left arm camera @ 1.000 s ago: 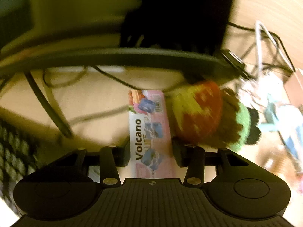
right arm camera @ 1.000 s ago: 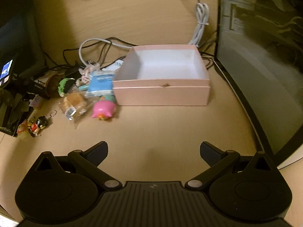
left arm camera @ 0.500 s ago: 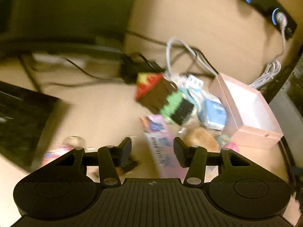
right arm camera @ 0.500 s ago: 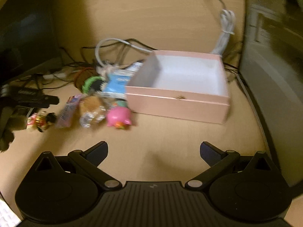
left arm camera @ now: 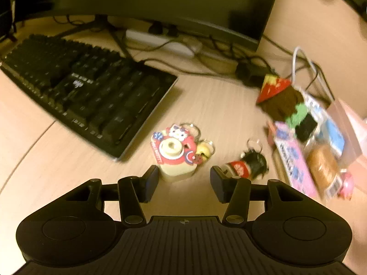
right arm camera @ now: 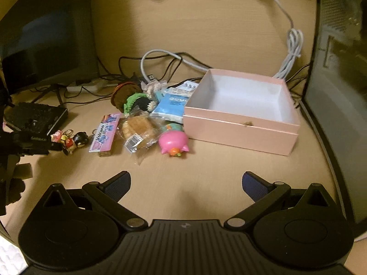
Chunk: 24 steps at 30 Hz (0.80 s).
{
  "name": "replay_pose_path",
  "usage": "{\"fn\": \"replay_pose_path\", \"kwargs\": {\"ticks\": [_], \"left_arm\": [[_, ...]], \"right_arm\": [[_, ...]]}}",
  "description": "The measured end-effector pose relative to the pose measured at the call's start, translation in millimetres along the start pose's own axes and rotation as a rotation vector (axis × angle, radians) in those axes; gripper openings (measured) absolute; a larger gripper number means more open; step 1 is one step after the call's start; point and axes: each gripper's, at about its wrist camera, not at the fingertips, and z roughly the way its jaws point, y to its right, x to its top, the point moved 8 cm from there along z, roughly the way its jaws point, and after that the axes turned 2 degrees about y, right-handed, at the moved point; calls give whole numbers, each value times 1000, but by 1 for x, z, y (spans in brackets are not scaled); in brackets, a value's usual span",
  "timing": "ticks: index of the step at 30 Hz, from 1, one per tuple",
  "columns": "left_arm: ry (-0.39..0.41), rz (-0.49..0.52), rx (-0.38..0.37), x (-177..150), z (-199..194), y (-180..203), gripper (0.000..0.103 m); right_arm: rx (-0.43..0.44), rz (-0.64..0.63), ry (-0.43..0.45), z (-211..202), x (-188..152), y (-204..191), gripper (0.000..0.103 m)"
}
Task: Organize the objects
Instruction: 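Lift the held Volcano card with the left tool toward the pink box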
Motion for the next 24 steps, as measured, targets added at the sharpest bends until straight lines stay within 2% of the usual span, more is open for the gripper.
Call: {"fn": "replay_pose_path", "kwargs": {"ticks": [3, 5, 7, 9, 12, 15, 17, 19, 21, 24], "left_arm": [[11, -48, -57, 4, 5, 9, 54], [6, -59, -95, 4, 9, 20, 51], [-7, -46, -126, 2, 11, 32, 38], [-19, -29, -160, 0, 7, 41, 30], [18, -4, -199, 1, -11, 45, 32], [89, 28, -161, 9, -37, 36, 33], [122, 101, -128, 11, -52, 30, 33], [96, 190, -132, 6, -60, 31, 33], [48, 244, -193, -3, -66, 41, 33], [-9, 217, -284, -14, -71, 61, 33]], "right_arm": [[-15, 18, -4, -7, -4, 6, 103], [-27, 19, -9, -8, -7, 8, 103], [-37, 14, -9, -10, -7, 9, 103], [-41, 11, -6, -11, -7, 9, 103], [-43, 9, -7, -10, -6, 8, 103], [-40, 3, -13, -6, -6, 4, 103], [-39, -13, -9, -6, -7, 0, 103], [-37, -26, -11, -5, -9, -3, 103], [-35, -33, -17, -3, -10, -5, 103], [-36, -29, -32, 2, -13, -5, 103]]}}
